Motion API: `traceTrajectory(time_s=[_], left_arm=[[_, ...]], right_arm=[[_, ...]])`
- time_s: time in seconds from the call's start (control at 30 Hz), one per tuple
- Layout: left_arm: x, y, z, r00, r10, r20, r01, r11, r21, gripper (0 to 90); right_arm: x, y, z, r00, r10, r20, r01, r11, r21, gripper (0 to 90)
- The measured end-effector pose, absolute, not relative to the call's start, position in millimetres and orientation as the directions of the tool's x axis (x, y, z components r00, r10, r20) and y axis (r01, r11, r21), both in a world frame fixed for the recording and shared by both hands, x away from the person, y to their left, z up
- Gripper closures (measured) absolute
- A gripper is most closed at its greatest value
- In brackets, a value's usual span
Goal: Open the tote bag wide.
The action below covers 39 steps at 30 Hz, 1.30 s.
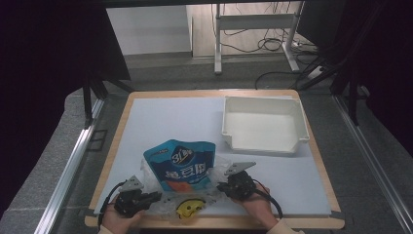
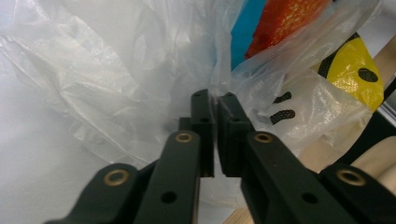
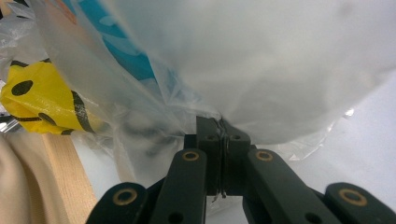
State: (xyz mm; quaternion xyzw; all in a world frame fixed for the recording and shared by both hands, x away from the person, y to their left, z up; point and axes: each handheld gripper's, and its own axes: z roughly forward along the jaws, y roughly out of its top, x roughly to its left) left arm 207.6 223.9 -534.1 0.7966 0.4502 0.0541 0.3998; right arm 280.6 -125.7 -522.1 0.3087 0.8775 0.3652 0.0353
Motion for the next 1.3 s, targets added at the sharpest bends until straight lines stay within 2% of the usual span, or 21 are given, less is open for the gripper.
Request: traceTrajectory(time_s=[0.07, 0.13, 0.27, 0.47, 0.53, 0.63, 0.7, 0.8, 0.83, 0.87, 0.9, 0.93, 1.0, 1.13, 1.17, 1.2, 1.3], left_arm=[[206.4, 230.1, -529.2, 0.577, 0.750, -0.324, 0.680, -0.220, 0.700, 73.0], [203.7, 234.4, -524.6, 0.571, 0.749, -0.335, 0.673, -0.194, 0.714, 60.8], [195.9, 244.5, -511.8, 0.551, 0.759, -0.346, 0.647, -0.127, 0.752, 42.0], [189.3, 257.6, -485.5, 0.530, 0.788, -0.314, 0.591, -0.077, 0.803, 28.2], [192.5, 262.0, -477.4, 0.520, 0.796, -0.310, 0.577, -0.060, 0.814, 27.7], [198.7, 267.1, -470.4, 0.506, 0.806, -0.308, 0.566, -0.040, 0.823, 30.2], [207.4, 271.9, -466.2, 0.490, 0.814, -0.312, 0.568, -0.027, 0.823, 38.3], [221.7, 275.0, -465.1, 0.479, 0.814, -0.330, 0.579, -0.010, 0.815, 52.2], [221.7, 275.0, -465.1, 0.479, 0.814, -0.330, 0.579, -0.010, 0.815, 60.5], [224.3, 274.1, -466.1, 0.481, 0.810, -0.336, 0.583, -0.008, 0.813, 60.5], [225.3, 273.3, -466.8, 0.482, 0.810, -0.334, 0.581, -0.010, 0.814, 66.8], [227.2, 270.7, -469.4, 0.492, 0.809, -0.322, 0.583, -0.031, 0.812, 78.3], [228.0, 268.0, -472.0, 0.498, 0.806, -0.318, 0.587, -0.044, 0.808, 85.6], [228.3, 266.1, -475.3, 0.504, 0.803, -0.319, 0.590, -0.050, 0.806, 89.2], [228.4, 266.0, -476.2, 0.506, 0.801, -0.319, 0.590, -0.052, 0.806, 89.7], [228.2, 265.3, -477.5, 0.510, 0.799, -0.318, 0.590, -0.056, 0.805, 89.9], [228.0, 263.5, -480.1, 0.515, 0.796, -0.317, 0.593, -0.065, 0.803, 89.9]], right_arm=[[280.4, -125.6, -522.3, -0.810, 0.565, 0.160, 0.512, 0.547, 0.663, 87.8], [280.2, -125.5, -522.5, -0.811, 0.562, 0.161, 0.511, 0.549, 0.661, 87.8], [280.4, -125.0, -523.1, -0.814, 0.561, 0.150, 0.504, 0.554, 0.663, 87.8], [279.6, -123.5, -522.4, -0.817, 0.557, 0.146, 0.500, 0.560, 0.661, 87.3], [279.7, -123.4, -522.3, -0.818, 0.557, 0.145, 0.498, 0.560, 0.662, 87.2], [279.5, -123.5, -522.1, -0.818, 0.556, 0.148, 0.499, 0.559, 0.662, 87.1], [279.3, -124.1, -522.0, -0.817, 0.557, 0.152, 0.502, 0.556, 0.663, 87.0], [279.5, -125.5, -522.3, -0.819, 0.553, 0.152, 0.497, 0.554, 0.668, 86.4], [279.5, -125.5, -522.3, -0.819, 0.553, 0.152, 0.497, 0.554, 0.668, 86.4], [279.5, -125.8, -522.4, -0.820, 0.551, 0.153, 0.497, 0.554, 0.668, 86.0], [279.3, -126.2, -522.3, -0.820, 0.551, 0.153, 0.496, 0.553, 0.669, 85.7], [279.1, -127.0, -521.9, -0.820, 0.552, 0.150, 0.494, 0.551, 0.673, 84.5], [278.2, -128.0, -521.0, -0.820, 0.551, 0.154, 0.494, 0.547, 0.676, 82.9], [276.8, -129.7, -519.5, -0.823, 0.546, 0.155, 0.489, 0.543, 0.682, 79.4], [276.3, -130.9, -518.4, -0.827, 0.541, 0.154, 0.483, 0.542, 0.688, 75.3], [273.6, -133.3, -513.9, -0.828, 0.539, 0.151, 0.472, 0.529, 0.705, 66.7], [267.0, -140.1, -501.0, -0.835, 0.534, 0.133, 0.437, 0.498, 0.749, 54.7]])
